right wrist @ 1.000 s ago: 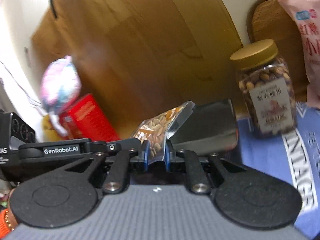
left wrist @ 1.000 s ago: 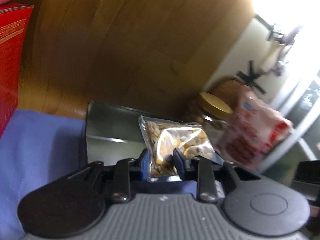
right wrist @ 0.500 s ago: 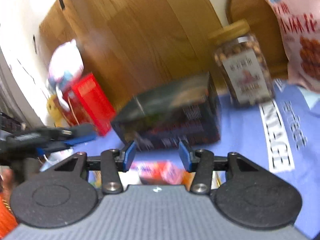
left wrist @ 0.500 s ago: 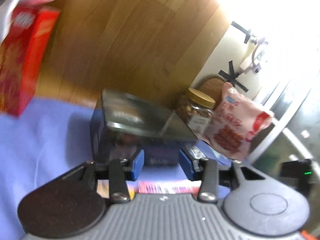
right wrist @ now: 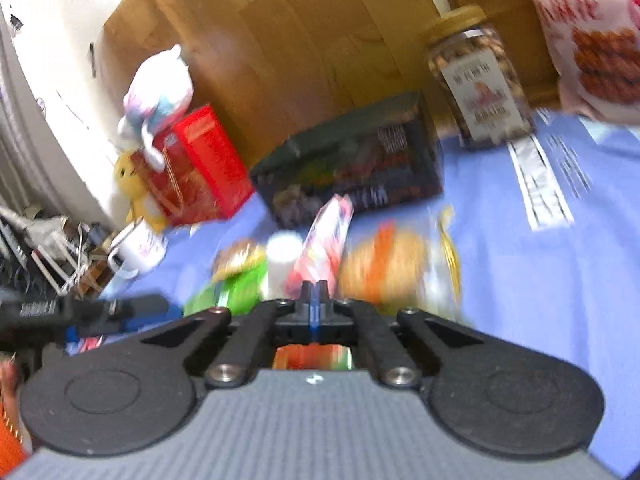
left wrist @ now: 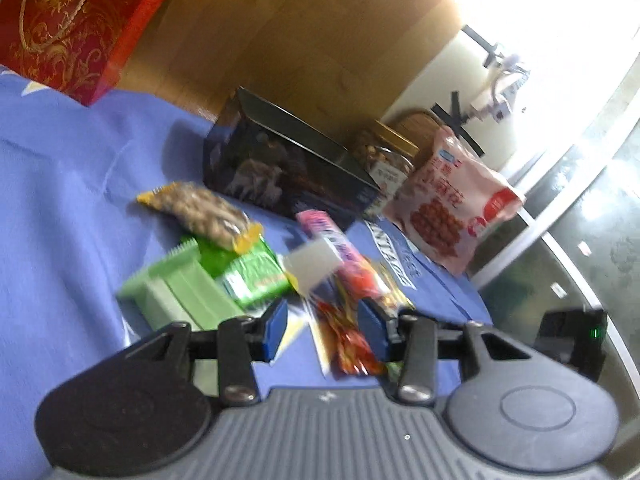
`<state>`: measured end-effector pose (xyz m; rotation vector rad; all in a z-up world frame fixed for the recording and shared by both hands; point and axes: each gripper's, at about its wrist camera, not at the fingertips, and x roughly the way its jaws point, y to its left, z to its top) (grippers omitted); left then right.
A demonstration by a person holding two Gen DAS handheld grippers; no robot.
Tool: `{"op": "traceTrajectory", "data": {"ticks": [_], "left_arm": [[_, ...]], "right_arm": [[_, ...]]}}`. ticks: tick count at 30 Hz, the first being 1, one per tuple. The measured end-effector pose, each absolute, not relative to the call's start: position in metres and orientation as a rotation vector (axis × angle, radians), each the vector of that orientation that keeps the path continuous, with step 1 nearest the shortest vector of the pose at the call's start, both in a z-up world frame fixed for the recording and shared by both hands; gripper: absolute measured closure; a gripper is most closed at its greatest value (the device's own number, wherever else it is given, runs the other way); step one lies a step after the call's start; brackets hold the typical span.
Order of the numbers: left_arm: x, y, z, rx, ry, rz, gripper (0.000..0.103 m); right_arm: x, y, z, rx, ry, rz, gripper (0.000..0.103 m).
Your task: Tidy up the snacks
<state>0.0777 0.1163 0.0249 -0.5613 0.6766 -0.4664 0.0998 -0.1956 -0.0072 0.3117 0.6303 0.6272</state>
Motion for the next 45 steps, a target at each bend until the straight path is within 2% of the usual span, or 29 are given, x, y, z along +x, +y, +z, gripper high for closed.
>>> {"op": "traceTrajectory", "data": {"ticks": [4, 8, 9, 10, 12, 16, 17, 18, 19, 20, 27, 30, 33, 36, 39, 45], "left_arm": [[0.066, 0.109, 0.021, -0.558, 0.690, -0.501, 0.059], [0.058, 0.101, 0.017, -0.554, 0.686, -0.500, 0.059], [0.055, 0.101, 0.017, -0.564, 0.683, -0.500, 0.059], [0.053, 0.102, 0.017, -0.577, 0.677, -0.498, 0.059], [0.046, 0.106, 0.017, -0.596, 0.665, -0.491, 0.059], [0.035, 0.119, 0.018, -0.614, 0.660, -0.457, 0.059], [0.032, 0.122, 0.017, -0.615, 0.660, -0.446, 0.059], [0.030, 0.125, 0.017, -0.616, 0.660, -0.439, 0.059], [0.028, 0.128, 0.017, -0.617, 0.659, -0.431, 0.059], [0.027, 0.130, 0.016, -0.618, 0.658, -0.423, 0.059], [0.029, 0.127, 0.014, -0.587, 0.674, -0.460, 0.059], [0.037, 0.111, 0.014, -0.550, 0.687, -0.514, 0.051], [0.047, 0.087, 0.013, -0.502, 0.706, -0.557, 0.051], [0.049, 0.065, 0.016, -0.487, 0.717, -0.603, 0.051], [0.040, 0.055, 0.021, -0.447, 0.716, -0.635, 0.048], [0.023, 0.052, 0.025, -0.307, 0.715, -0.617, 0.047]], "right_arm": [[0.056, -0.211, -0.022, 0.286, 0.644, 0.650, 0.099], [0.042, -0.200, -0.002, 0.156, 0.500, 0.587, 0.089], [0.045, -0.193, 0.004, 0.122, 0.475, 0.582, 0.074], [0.052, -0.184, 0.008, 0.091, 0.451, 0.581, 0.051], [0.066, -0.164, 0.011, 0.022, 0.410, 0.577, 0.035], [0.109, -0.125, 0.000, -0.054, 0.451, 0.550, 0.038], [0.123, -0.119, -0.004, -0.050, 0.485, 0.540, 0.043], [0.132, -0.116, -0.009, -0.047, 0.514, 0.516, 0.067], [0.140, -0.115, -0.015, -0.034, 0.547, 0.508, 0.075], [0.141, -0.118, -0.016, -0.001, 0.549, 0.517, 0.075], [0.058, -0.186, -0.014, 0.037, 0.547, 0.712, 0.075], [0.026, -0.228, -0.021, 0.029, 0.555, 0.807, 0.075], [0.014, -0.256, -0.026, 0.009, 0.543, 0.577, 0.061], [0.005, -0.284, -0.026, 0.157, 0.524, 0.503, 0.061], [-0.016, -0.284, -0.026, 0.201, 0.482, 0.557, 0.060], [-0.045, -0.242, -0.035, 0.088, 0.501, 0.668, 0.060]]}}
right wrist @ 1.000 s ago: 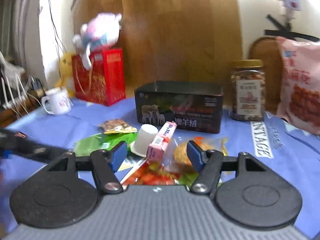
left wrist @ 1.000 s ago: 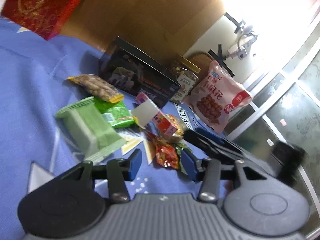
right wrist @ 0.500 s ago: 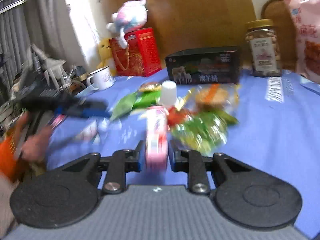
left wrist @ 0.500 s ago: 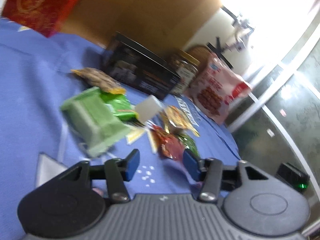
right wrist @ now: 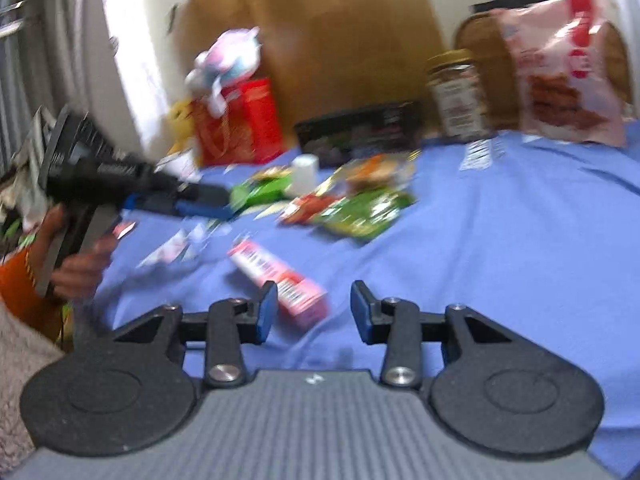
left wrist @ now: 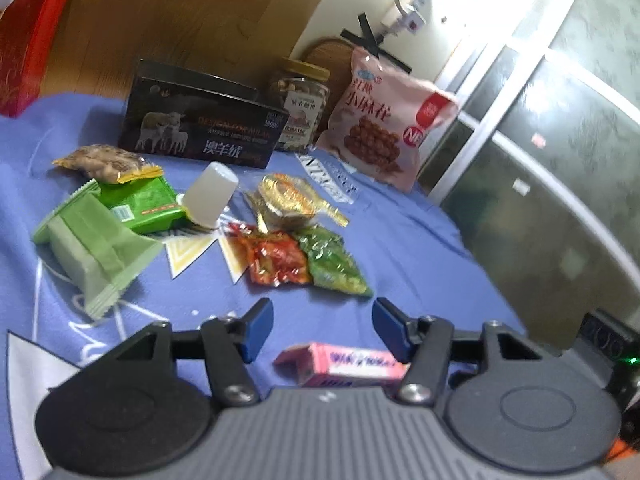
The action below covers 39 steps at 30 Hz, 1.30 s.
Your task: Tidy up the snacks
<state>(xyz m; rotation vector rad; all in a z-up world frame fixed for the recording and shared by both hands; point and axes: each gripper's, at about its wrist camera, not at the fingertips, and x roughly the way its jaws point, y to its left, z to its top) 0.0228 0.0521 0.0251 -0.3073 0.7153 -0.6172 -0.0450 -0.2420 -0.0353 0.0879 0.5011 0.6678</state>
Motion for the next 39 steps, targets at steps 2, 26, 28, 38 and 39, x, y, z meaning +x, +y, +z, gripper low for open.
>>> {"op": "traceTrajectory", "data": {"ticks": [2, 26, 28, 38, 39], "left_arm": [[0.023, 0.049, 0.020, -0.289, 0.737, -0.623, 0.047], [0.054, 0.081, 0.058, -0.342, 0.600, -0.535, 0.062], [0.077, 0.082, 0.073, -0.314, 0.555, -0.519, 0.062], [0.227, 0.092, 0.091, -0.354, 0.517, -0.420, 0.062], [0.238, 0.090, 0.088, -0.350, 0.520, -0.405, 0.062]], "right_arm": [[-0.048, -0.234, -0.041, 0.059, 0.513, 0.678, 0.061], [0.028, -0.184, 0.010, -0.015, 0.361, 0.586, 0.072], [0.055, -0.180, 0.026, -0.009, 0.324, 0.579, 0.072], [0.208, -0.148, 0.048, 0.017, 0.367, 0.483, 0.071], [0.216, -0.145, 0.046, 0.008, 0.377, 0.469, 0.070]]}}
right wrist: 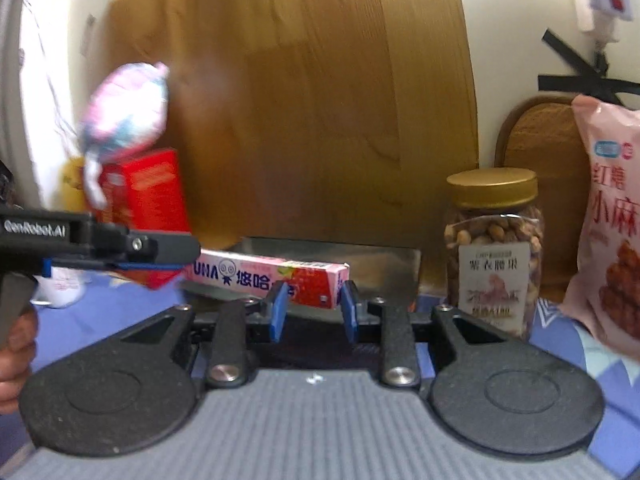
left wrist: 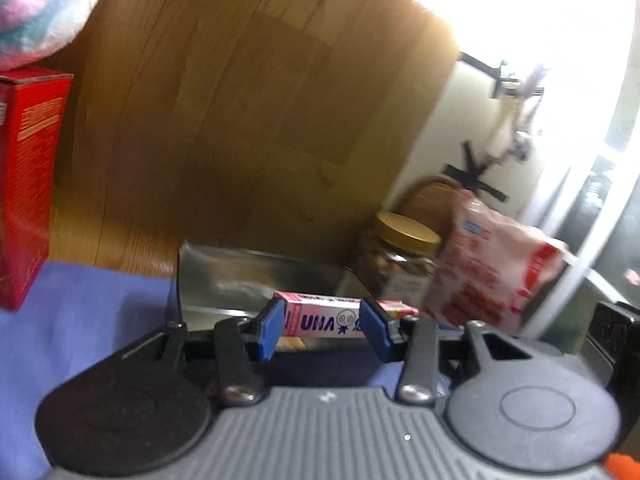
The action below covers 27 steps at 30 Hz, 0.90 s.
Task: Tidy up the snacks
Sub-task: 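Lower the pink candy box into the black box and release, then grasp the clear sesame-snack bag with the left gripper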
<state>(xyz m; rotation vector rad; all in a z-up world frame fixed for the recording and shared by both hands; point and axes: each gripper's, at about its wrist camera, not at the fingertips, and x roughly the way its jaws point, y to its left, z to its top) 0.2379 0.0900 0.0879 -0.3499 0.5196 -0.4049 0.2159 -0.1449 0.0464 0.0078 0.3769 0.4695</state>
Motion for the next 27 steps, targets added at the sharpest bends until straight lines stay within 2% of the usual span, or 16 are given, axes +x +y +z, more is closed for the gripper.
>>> {"op": "traceTrajectory", "data": {"ticks": [7, 13, 18, 21, 25, 27], "left_arm": [[0.263, 0.077, 0.066, -0.307, 0.587, -0.354, 0.059], [0.197, 0.088, 0.086, -0.330, 0.469, -0.404, 0.059], [0.142, 0.082, 0.073, -0.428, 0.520, -0.570, 0.059], [0.125, 0.066, 0.058, -0.445, 0.577, -0.620, 0.059], [0.117, 0.045, 0.044, -0.433, 0.650, -0.617, 0.057], [0.111, 0.042, 0.041, -0.442, 0.669, -0.624, 0.057]], "right_arm": [[0.238, -0.151, 0.035, 0.063, 0.468, 0.458, 0.066], [0.184, -0.223, 0.029, 0.304, 0.497, 0.479, 0.061], [0.145, -0.277, -0.011, 0.527, 0.645, 0.502, 0.059], [0.142, -0.278, -0.028, 0.597, 0.719, 0.542, 0.059], [0.144, -0.259, -0.040, 0.601, 0.757, 0.560, 0.083], [0.135, -0.262, -0.036, 0.626, 0.734, 0.540, 0.087]]}}
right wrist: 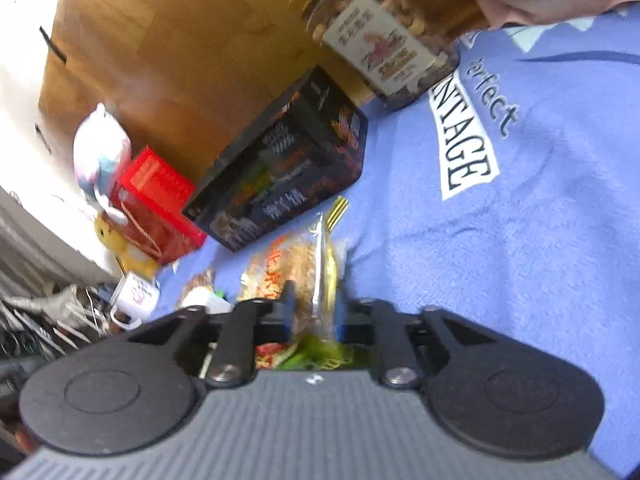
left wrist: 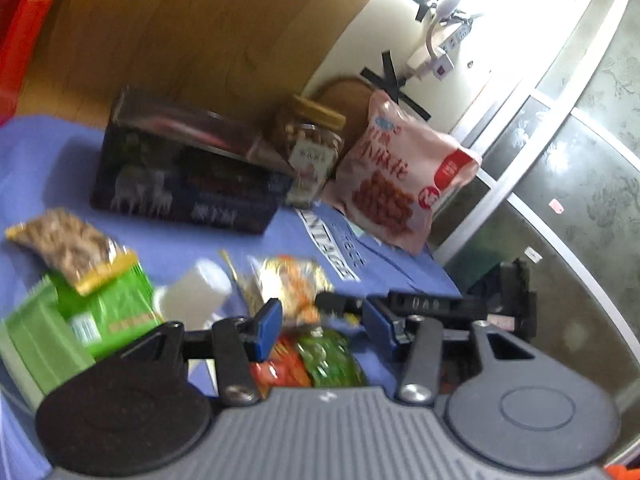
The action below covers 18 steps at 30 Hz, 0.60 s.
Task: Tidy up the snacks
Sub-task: 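Grasp the clear sesame-snack bag with the left gripper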
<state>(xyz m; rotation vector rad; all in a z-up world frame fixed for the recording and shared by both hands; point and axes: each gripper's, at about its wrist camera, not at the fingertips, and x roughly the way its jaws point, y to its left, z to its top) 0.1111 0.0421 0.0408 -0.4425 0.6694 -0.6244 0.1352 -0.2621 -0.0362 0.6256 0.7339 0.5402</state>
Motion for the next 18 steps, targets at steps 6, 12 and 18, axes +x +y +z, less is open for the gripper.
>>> {"op": "traceTrajectory", "data": {"ticks": [6, 12, 18], "left_arm": [[0.102, 0.029, 0.040, -0.437, 0.696, -0.639, 0.057], [0.099, -0.020, 0.040, -0.392, 0.737, -0.752, 0.051], [0.090, -0.080, 0.022, -0.309, 0.851, -0.854, 0.046]], "right_arm": [[0.095, -0.306, -0.031, 0.641, 0.644, 0.381, 0.087], [0.021, -0.354, -0.039, 0.682, 0.609, 0.319, 0.087], [-0.042, -0.370, -0.053, 0.728, 0.619, 0.366, 0.087]]}}
